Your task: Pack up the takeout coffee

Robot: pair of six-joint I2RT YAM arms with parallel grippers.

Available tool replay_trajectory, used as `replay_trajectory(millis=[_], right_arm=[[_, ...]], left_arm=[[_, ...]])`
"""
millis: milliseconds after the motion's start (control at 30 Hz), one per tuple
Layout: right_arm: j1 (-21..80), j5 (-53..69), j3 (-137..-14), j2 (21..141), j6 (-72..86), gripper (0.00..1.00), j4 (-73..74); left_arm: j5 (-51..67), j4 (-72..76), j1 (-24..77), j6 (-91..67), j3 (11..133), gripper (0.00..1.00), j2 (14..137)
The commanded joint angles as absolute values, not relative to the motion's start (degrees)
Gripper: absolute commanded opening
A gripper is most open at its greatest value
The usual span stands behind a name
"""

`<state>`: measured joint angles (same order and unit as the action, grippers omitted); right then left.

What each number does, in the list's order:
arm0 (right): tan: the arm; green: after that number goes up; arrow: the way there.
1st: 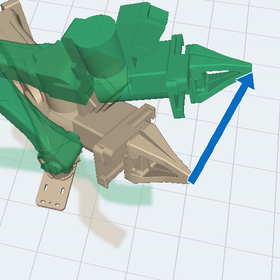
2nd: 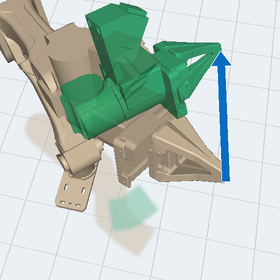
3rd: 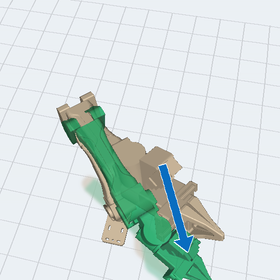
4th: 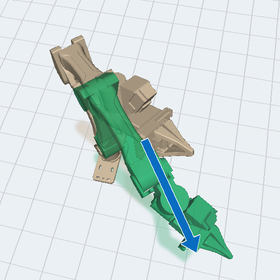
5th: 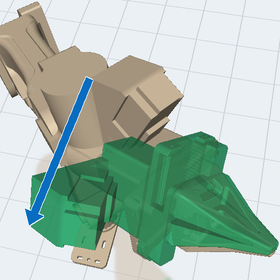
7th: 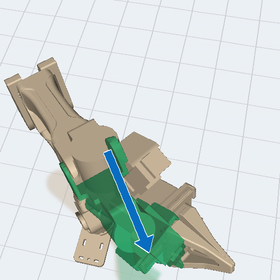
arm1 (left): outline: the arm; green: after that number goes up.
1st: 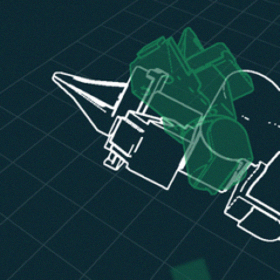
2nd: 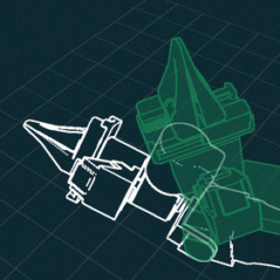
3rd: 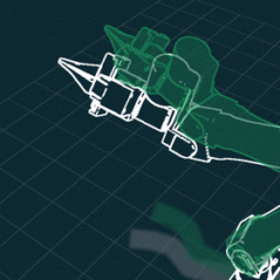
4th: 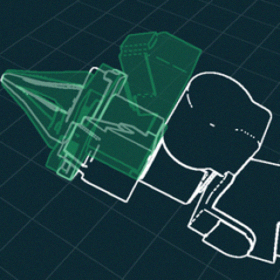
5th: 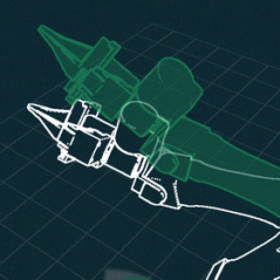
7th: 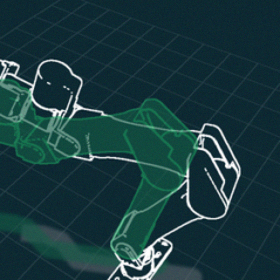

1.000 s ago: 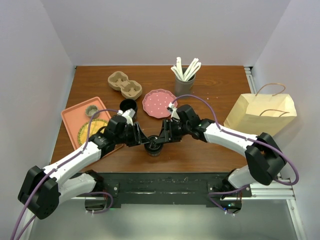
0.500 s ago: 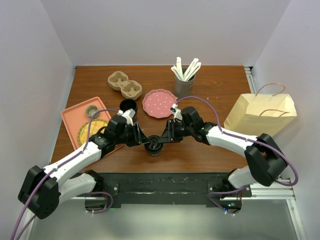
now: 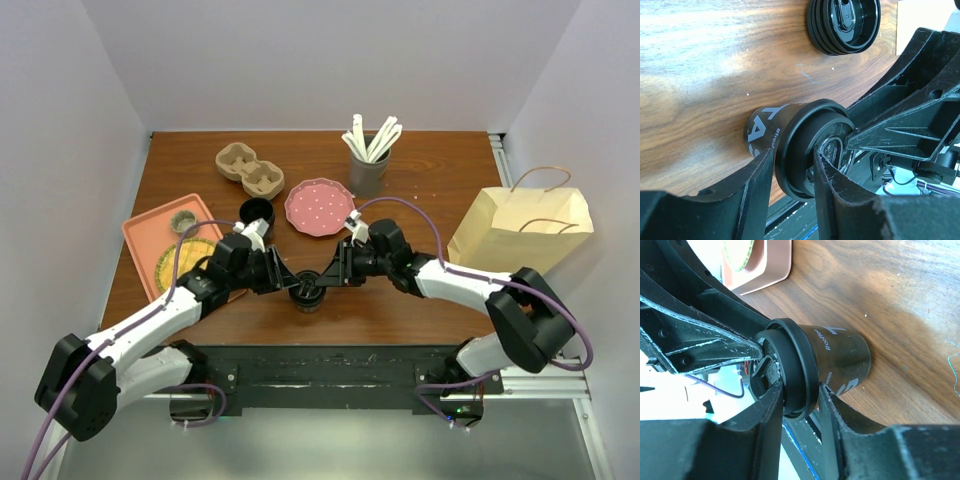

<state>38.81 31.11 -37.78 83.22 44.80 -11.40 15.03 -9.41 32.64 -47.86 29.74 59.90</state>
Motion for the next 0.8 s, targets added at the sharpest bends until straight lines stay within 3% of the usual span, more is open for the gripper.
replay_trajectory(millis=[0,200,400,767], right_arm=[[38.85,25.30,-37.94,86.66,38.68,0.39,-0.18],[38.58,27.95,-50.51,85.96,37.35,0.55,7.55],[38.67,28.21,-47.65,80.96,45.43,0.63,4.23],[40.07,22.42,-39.74,74.18,54.04,0.62,2.03]], left_arm=[[9.14,-21.36,32.70,-45.88,26.19,0.40,61.88],[9.75,-21.97,32.70,-49.39,26.72,0.40,61.44],[10.28,-21.71,32.70,-52.99,27.68,0.41,60.38],[10.46,-21.36,32.61,-54.67,28.21,0.41,60.64]])
